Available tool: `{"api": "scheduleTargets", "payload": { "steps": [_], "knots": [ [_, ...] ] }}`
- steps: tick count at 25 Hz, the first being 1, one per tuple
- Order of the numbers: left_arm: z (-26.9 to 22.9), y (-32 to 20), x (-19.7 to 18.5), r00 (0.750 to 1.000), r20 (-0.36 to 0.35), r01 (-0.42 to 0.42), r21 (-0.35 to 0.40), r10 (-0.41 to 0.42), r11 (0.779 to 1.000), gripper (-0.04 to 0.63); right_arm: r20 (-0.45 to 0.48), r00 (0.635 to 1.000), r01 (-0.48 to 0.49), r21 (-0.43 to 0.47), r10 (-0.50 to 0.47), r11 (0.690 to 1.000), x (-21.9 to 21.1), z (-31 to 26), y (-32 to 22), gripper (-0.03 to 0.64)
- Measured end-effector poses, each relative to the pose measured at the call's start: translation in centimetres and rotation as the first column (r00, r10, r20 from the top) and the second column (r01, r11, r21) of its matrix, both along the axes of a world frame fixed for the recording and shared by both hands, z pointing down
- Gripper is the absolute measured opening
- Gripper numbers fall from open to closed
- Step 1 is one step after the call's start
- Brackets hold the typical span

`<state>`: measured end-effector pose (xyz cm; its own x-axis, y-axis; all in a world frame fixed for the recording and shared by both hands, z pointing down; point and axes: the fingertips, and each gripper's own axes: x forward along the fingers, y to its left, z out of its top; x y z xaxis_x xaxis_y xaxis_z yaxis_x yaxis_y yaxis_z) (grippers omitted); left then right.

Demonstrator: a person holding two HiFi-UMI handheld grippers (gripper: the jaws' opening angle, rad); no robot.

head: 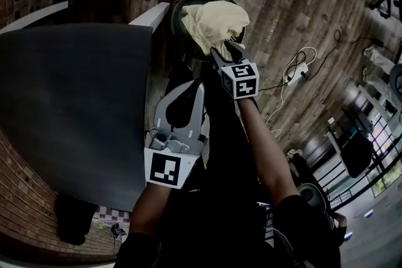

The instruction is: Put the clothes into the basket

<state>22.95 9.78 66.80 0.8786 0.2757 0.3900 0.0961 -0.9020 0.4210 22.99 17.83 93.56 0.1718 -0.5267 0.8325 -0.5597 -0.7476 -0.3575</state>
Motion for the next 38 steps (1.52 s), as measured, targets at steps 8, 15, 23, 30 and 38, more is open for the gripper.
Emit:
{"api": "scheduleTargets", "payload": {
  "steps": [8, 15, 23, 30, 38],
  "knots": [
    [0.5, 0.0, 1.1, 1.000, 0.002, 0.009, -0.009, -0.008, 1.000, 0.005, 0.027, 1.000, -0.002, -0.031, 0.003, 1.000, 1.1, 1.6, -0.5, 0.179],
    [0.5, 0.2, 1.6, 1.000, 0.005, 0.010, -0.015, -0.010, 1.000, 0.005, 0.031, 0.999, -0.017, -0.045, 0.018, 0.999, 1.5, 1.6, 0.0, 0.135],
    [-0.8, 0.5, 2.1, 1.000, -0.011, 0.014, -0.010, -0.014, 1.000, 0.005, -0.002, 0.999, -0.053, -0.036, 0.053, 0.998, 2.0, -0.8, 0.5, 0.019],
    [-3.8, 1.1, 2.4, 0.999, -0.042, -0.004, 0.007, 0.004, 1.000, 0.005, -0.006, 0.998, -0.059, -0.016, 0.059, 0.998, 1.5, -4.9, 0.9, 0.006],
    [-8.8, 1.0, 1.9, 0.996, -0.086, -0.017, 0.036, 0.020, 0.999, 0.005, -0.034, 0.997, -0.075, 0.027, 0.076, 0.997, 1.6, -13.0, 1.1, 0.005]
  ]
}}
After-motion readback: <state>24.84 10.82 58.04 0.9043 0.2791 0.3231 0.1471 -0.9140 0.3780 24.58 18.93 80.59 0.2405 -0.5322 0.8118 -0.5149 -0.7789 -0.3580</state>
